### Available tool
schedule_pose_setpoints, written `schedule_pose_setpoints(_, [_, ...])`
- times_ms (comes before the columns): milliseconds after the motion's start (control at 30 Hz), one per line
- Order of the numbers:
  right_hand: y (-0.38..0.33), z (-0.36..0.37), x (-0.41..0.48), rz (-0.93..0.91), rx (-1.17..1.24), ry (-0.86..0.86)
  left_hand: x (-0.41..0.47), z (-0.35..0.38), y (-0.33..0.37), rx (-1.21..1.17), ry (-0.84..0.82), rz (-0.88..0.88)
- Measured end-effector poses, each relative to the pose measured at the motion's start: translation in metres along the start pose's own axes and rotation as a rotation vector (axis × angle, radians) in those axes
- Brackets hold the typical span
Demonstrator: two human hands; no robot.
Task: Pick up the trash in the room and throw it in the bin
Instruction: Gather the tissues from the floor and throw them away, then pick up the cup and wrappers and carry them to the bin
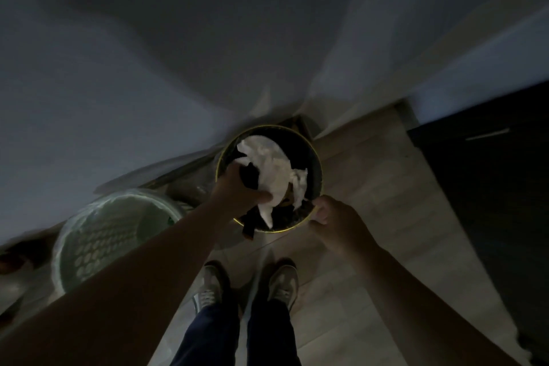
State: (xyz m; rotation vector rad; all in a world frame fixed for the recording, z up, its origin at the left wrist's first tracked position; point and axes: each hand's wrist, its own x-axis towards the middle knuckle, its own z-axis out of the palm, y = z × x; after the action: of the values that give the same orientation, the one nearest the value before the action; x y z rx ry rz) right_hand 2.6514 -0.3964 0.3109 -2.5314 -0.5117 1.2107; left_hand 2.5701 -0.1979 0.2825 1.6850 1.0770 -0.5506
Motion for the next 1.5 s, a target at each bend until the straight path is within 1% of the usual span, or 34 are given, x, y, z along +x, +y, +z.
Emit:
schedule_pose_setpoints(67, [0.007, 0.001, 0.0, 0.019, 0.021, 0.003, 0.005, 0.008, 0.009, -0.006, -0.021, -0.041])
schedule_pose_setpoints(167, [0.015, 0.001, -0.002, 0.033, 0.038, 0.013, 0.011, 0.016, 0.015, 0.078, -0.083, -0.063])
schedule_pose_setpoints(300, [0.021, 0.001, -0.006, 0.057, 0.032, 0.018, 0.017, 0.023, 0.009, 0.067, -0.118, -0.087])
schedule_pose_setpoints(467, [0.019, -0.006, -0.013, 0.079, -0.006, 0.011, 0.002, 0.012, 0.005, 0.235, -0.101, 0.055])
schedule_pose_setpoints(633, [-0.002, -0.028, -0.036, 0.062, -0.104, -0.025, -0.038, -0.024, 0.01, 0.508, -0.199, 0.216])
schedule_pose_setpoints(700, [-0.019, -0.047, -0.052, 0.041, -0.169, -0.03, -0.062, -0.044, 0.023, 0.567, -0.183, 0.254])
schedule_pose_setpoints(833, [-0.062, -0.102, -0.101, -0.007, -0.281, 0.027, -0.126, -0.09, 0.071, 0.692, -0.093, 0.424])
schedule_pose_setpoints(933, [-0.103, -0.161, -0.151, -0.08, -0.356, 0.096, -0.178, -0.134, 0.119, 0.743, -0.064, 0.552])
schedule_pose_setpoints(1000, [-0.132, -0.204, -0.188, -0.134, -0.367, 0.146, -0.221, -0.167, 0.159, 0.778, -0.033, 0.642])
schedule_pose_setpoints(1100, [-0.175, -0.273, -0.242, -0.237, -0.362, 0.268, -0.294, -0.216, 0.224, 0.804, 0.046, 0.782])
schedule_pose_setpoints(1200, [-0.222, -0.341, -0.303, -0.34, -0.336, 0.398, -0.373, -0.261, 0.282, 0.75, 0.185, 0.898])
schedule_pose_setpoints(1267, [-0.251, -0.384, -0.343, -0.408, -0.386, 0.493, -0.424, -0.29, 0.319, 0.744, 0.286, 0.959])
schedule_pose_setpoints(1400, [-0.297, -0.465, -0.418, -0.547, -0.446, 0.682, -0.527, -0.331, 0.386, 0.902, 0.512, 1.048])
schedule_pose_setpoints(1500, [-0.323, -0.522, -0.477, -0.661, -0.472, 0.785, -0.603, -0.352, 0.431, 0.909, 0.702, 1.093])
